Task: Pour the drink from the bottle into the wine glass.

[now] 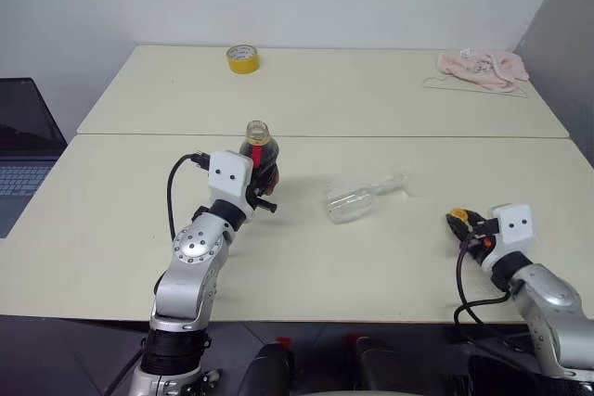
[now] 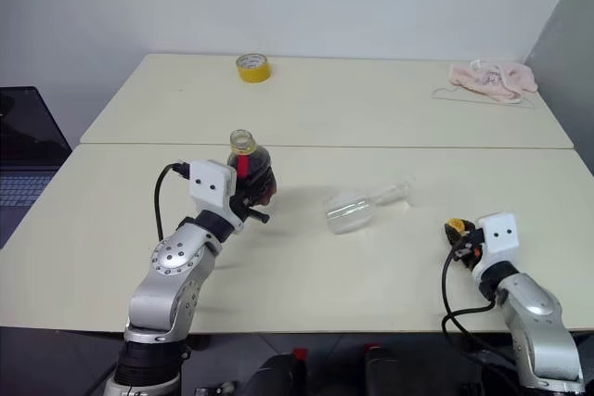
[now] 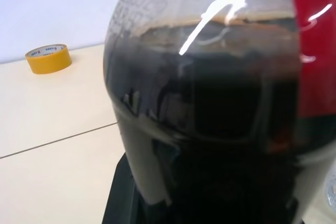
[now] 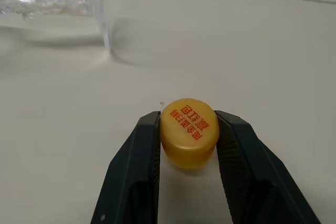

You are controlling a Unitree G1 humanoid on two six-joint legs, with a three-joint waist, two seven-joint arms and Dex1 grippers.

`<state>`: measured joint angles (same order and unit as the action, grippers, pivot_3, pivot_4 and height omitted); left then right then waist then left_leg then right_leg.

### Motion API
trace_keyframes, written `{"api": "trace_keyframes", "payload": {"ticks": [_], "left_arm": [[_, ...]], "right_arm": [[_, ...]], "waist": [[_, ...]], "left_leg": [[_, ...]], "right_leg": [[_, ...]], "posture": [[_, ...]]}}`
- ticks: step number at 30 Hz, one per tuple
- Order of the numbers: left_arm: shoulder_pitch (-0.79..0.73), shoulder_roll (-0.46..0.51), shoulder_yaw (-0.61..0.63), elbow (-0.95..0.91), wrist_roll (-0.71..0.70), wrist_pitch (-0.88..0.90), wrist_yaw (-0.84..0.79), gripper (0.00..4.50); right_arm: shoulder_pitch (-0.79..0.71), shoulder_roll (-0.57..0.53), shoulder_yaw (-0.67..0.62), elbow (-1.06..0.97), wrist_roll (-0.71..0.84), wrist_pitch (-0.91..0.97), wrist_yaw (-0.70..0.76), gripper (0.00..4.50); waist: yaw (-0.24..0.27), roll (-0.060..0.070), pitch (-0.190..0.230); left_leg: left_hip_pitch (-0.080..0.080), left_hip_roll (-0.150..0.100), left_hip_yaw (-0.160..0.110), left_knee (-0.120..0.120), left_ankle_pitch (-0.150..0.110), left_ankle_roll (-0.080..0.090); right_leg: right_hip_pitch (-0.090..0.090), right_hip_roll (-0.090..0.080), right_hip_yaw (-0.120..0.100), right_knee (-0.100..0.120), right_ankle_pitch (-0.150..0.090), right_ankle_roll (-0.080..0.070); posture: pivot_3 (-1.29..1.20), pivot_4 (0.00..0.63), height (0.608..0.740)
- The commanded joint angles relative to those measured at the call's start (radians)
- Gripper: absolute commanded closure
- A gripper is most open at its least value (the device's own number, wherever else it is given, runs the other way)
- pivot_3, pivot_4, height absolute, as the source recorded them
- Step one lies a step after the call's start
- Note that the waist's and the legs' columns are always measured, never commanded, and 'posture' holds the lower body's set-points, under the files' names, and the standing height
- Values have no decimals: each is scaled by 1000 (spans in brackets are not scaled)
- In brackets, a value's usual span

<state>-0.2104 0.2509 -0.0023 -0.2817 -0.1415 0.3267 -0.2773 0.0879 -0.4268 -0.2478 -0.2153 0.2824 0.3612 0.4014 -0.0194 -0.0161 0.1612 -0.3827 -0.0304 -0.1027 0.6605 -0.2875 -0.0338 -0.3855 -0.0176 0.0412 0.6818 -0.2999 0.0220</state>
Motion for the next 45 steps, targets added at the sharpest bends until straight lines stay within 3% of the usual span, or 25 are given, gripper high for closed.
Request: {"api": "trace_keyframes", "payload": {"ticks": [1, 9, 12, 16, 21, 30, 40, 45], "left_arm": [[-27, 3, 5, -32, 6, -42, -4, 3728], [-17, 2, 21, -31, 6, -41, 6, 3728], [-12, -1, 48, -25, -6, -28, 20, 3728], [-15, -14, 104, 8, -31, -18, 44, 3728], [-42, -28, 199, 89, -98, 21, 71, 3728], [-124, 43, 222, 290, -68, -40, 50, 3728], [-142, 55, 244, 409, -83, -143, 17, 3728], [-118, 63, 248, 439, -89, -159, -9, 2033]], "right_arm": [[-22, 4, 4, 30, -2, 3, -4, 2530], [-29, -30, 1, -10, -3, 6, 20, 0], [-43, -76, 15, -116, 17, -28, 88, 0], [-150, -104, 51, -295, 212, 140, 164, 0], [-338, -113, 225, -375, 311, 311, 210, 0], [-573, 25, 465, -210, 194, 299, 204, 0], [-589, 91, 511, -193, 139, 282, 200, 0], [-581, 103, 511, -207, 132, 291, 200, 0]], "waist": [[1, 0, 0], [1, 0, 0], [-1, 0, 0], [-12, 0, 0], [-7, -1, 0], [-1, -2, 0], [-6, -2, 0], [-7, -2, 0]], "left_leg": [[0, 0, 0, 0, 0, 0], [0, 0, 0, 0, 0, 0], [0, 0, 0, 0, 0, 0], [0, 1, -1, 0, 0, 0], [0, 1, -3, 1, 0, 0], [-1, -1, -4, 1, 2, -3], [-3, -1, -4, 1, 2, -3], [-3, -1, -4, 1, 2, -3]], "right_leg": [[0, 0, 0, 0, 0, 0], [0, 0, 0, 0, 0, 0], [0, 0, 0, 0, 0, 0], [0, 1, 0, 0, 0, 0], [1, 1, -3, -1, 0, 0], [0, -1, -4, -1, 0, 0], [-2, -2, -4, 0, 0, 0], [-3, -2, -3, 0, 0, 0]], "posture": [[0, 150, 740], [0, 150, 740], [0, 150, 740], [0, 150, 740], [0, 150, 740], [0, 150, 740], [0, 150, 740], [0, 150, 740]]}}
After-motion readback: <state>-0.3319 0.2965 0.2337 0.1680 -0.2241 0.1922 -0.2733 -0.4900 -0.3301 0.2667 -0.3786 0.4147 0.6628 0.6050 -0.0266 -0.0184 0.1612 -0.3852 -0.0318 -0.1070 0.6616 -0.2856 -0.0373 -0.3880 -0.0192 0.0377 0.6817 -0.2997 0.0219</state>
